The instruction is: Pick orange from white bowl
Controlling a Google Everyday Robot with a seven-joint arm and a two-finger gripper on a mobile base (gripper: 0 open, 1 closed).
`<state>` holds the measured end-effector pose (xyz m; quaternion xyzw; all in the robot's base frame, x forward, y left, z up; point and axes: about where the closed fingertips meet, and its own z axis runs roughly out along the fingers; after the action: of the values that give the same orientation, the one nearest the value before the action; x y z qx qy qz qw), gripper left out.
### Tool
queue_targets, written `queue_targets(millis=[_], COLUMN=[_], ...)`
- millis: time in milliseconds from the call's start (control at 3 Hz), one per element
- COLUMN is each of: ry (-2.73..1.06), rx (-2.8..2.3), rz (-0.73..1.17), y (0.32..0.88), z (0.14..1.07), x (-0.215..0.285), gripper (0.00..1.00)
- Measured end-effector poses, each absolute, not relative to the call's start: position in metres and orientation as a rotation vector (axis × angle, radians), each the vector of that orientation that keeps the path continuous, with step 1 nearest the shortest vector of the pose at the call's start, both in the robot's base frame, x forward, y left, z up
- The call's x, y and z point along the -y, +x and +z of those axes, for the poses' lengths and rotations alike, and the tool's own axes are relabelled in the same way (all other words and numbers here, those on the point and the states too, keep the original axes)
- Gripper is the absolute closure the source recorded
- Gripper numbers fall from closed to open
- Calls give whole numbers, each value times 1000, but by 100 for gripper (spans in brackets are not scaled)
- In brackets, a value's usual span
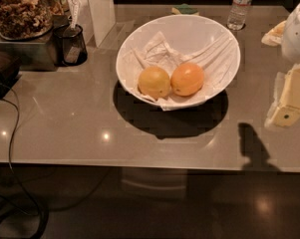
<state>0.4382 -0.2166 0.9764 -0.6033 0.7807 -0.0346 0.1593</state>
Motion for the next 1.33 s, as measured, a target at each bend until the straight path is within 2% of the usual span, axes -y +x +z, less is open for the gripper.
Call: queue_targets(millis=[1000,1333], ry=[-1716,-1666], rx=[-2182,-2115], rz=[-89,-17], y=[443,469], z=[980,982], x=[211,202], gripper=[0,0])
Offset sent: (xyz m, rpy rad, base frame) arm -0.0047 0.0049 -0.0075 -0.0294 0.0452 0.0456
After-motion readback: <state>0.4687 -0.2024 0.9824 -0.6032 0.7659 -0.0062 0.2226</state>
